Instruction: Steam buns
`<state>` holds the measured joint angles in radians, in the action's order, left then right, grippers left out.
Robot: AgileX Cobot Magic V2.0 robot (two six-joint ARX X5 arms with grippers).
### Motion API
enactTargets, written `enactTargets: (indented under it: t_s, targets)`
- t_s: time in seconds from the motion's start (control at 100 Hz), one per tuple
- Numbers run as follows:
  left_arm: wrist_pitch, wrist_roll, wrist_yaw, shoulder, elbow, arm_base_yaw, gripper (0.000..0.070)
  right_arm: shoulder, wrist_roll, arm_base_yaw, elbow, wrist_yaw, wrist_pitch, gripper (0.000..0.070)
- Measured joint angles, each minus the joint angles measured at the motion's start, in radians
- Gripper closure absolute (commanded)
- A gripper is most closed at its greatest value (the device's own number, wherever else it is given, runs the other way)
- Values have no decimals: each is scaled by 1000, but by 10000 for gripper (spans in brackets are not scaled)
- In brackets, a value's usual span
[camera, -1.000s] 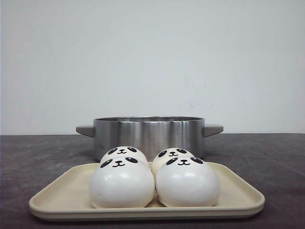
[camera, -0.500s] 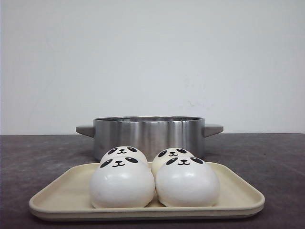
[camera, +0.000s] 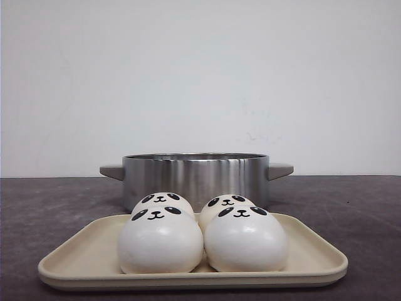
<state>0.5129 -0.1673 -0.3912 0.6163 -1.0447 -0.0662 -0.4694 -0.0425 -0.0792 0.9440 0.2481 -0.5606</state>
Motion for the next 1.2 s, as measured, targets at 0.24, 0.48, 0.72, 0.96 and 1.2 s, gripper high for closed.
enactTargets:
  t_s: [0.24, 0.48, 0.72, 0.96, 1.2]
  targets:
    - [93, -11, 0, 3, 0, 39, 12, -16, -89, 0, 0, 143, -2, 0]
    - [176, -32, 0, 27, 0, 111, 22, -132, -150, -52, 0, 212, 31, 0]
    - [216, -34, 0, 69, 0, 186, 21, -374, -226, -273, 0, 40, -3, 24]
    - [241, -34, 0, 95, 0, 237, 22, -629, -352, -579, 26, -87, -119, 24]
    - [240, -34, 0, 95, 0, 289, 22, -904, -435, -687, 101, -90, -167, 25]
